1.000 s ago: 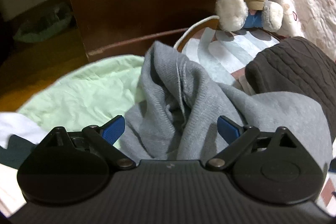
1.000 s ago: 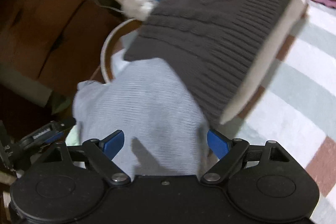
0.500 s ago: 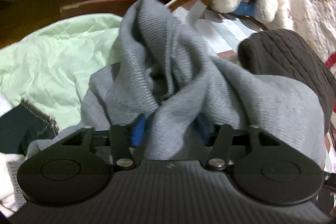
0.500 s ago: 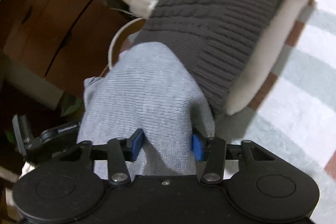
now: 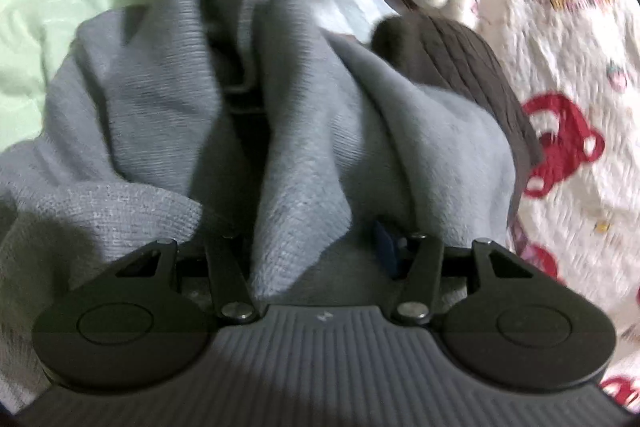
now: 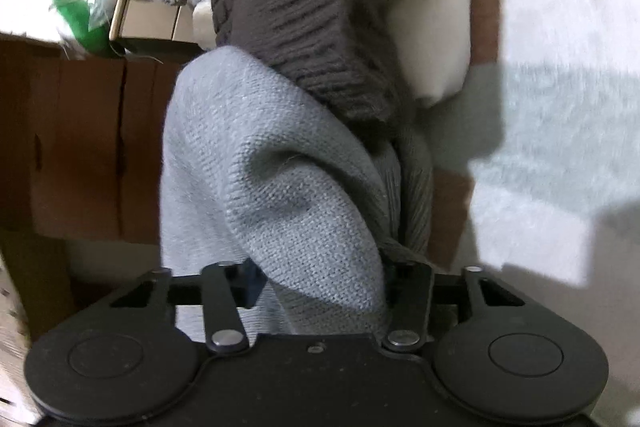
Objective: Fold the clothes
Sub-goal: 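Lift the grey sweater with both grippers and carry it onto the striped mat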
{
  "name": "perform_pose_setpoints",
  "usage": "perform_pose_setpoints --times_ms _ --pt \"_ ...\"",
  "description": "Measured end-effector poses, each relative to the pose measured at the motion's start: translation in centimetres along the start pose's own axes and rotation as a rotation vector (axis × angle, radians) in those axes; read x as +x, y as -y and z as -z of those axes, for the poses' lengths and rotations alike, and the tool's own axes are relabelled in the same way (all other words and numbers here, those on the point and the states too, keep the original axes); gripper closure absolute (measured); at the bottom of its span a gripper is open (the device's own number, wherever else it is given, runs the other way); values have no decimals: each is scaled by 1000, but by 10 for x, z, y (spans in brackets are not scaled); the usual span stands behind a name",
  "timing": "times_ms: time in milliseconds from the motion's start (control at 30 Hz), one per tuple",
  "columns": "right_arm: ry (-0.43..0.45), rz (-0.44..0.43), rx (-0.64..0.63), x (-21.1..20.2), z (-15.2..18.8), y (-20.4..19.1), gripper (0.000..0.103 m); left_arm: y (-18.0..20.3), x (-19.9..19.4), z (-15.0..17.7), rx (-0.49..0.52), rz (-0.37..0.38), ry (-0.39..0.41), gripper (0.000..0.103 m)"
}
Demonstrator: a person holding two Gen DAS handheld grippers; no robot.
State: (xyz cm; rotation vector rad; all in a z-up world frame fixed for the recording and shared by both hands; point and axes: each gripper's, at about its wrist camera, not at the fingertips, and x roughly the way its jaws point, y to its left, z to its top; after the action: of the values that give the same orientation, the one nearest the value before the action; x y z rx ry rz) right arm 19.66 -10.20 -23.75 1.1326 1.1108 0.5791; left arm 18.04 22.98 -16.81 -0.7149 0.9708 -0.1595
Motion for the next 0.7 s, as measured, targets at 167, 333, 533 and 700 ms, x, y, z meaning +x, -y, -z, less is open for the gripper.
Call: perform_pose_setpoints --times_ms 167,333,533,700 --pt "-71 -64 36 1 1 -2 53 30 0 13 82 63 -29 52" --pt "-95 -134 72 -10 6 0 53 53 -12 30 123 99 -23 52" --pt "-132 -222 46 -46 17 -10 53 81 -31 44 147 152 -10 53" --pt "-118 -310 -12 -90 35 -23 53 112 -38 58 191 206 -55 53"
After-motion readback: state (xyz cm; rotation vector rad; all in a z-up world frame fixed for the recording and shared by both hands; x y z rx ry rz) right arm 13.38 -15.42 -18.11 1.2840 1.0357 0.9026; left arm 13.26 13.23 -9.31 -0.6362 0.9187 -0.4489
